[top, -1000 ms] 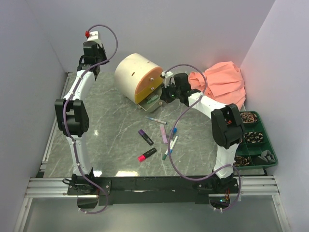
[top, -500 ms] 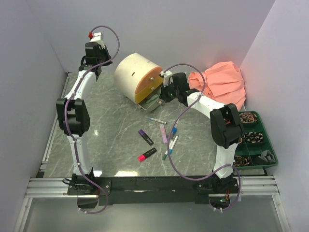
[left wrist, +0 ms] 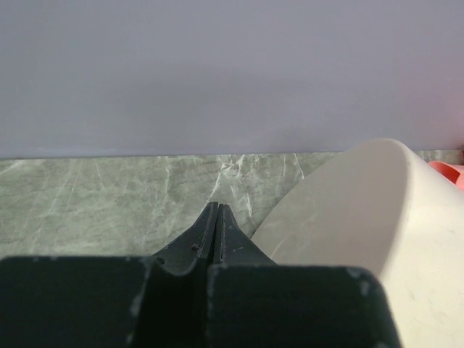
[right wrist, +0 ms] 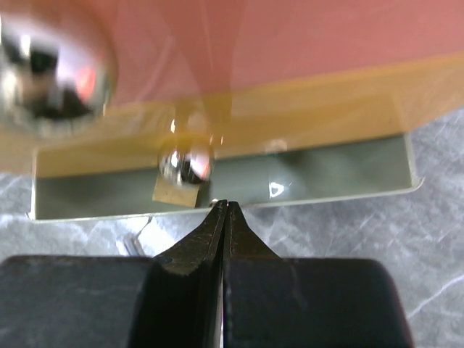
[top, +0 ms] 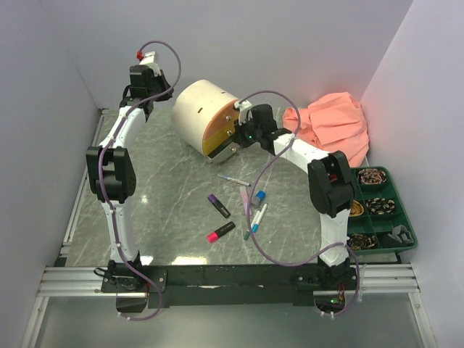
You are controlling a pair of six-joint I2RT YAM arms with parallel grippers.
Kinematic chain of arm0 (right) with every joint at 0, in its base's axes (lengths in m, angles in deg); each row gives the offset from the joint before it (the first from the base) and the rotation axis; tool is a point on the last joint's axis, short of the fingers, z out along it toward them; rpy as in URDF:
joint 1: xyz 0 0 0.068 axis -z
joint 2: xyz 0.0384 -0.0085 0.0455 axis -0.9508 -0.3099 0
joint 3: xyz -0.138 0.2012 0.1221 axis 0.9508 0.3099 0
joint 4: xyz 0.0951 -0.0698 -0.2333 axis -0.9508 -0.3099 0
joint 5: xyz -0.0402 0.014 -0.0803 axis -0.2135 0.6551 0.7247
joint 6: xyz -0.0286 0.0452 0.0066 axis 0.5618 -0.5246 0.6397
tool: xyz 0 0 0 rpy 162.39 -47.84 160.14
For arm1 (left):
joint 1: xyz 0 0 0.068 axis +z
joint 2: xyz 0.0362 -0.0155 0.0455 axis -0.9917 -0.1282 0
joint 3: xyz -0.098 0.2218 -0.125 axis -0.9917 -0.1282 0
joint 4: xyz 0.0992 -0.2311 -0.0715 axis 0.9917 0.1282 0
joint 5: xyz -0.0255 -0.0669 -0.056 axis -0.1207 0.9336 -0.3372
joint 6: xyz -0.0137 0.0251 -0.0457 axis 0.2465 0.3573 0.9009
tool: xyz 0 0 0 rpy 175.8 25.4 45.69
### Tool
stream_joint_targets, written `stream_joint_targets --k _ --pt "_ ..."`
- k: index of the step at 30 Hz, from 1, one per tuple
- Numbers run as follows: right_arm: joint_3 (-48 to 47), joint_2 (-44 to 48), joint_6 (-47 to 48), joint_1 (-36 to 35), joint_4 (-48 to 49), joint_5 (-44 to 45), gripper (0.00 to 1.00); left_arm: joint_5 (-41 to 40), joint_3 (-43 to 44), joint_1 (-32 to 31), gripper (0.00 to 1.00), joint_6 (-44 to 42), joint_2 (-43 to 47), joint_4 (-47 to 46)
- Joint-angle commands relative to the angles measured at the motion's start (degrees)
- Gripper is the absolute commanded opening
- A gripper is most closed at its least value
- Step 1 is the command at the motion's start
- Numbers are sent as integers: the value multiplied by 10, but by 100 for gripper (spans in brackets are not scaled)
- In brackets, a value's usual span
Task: Sort the stationery into containers
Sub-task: Close the drawer in the storage box.
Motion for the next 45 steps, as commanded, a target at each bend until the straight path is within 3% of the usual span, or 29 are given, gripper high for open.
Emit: stream_joint_targets --k 1,12,24,45 --pt "-49 -22 -7 -5 25 7 0 20 -4 -1 1 10 10 -19" --pt "-63 -35 -17 -5 25 5 0 29 -13 -1 1 15 10 -18" --pt "30 46 -83 0 14 -2 0 10 -20 0 1 4 32 -11" --pt "-37 -54 -152 3 46 27 0 -2 -32 19 1 -7 31 -5"
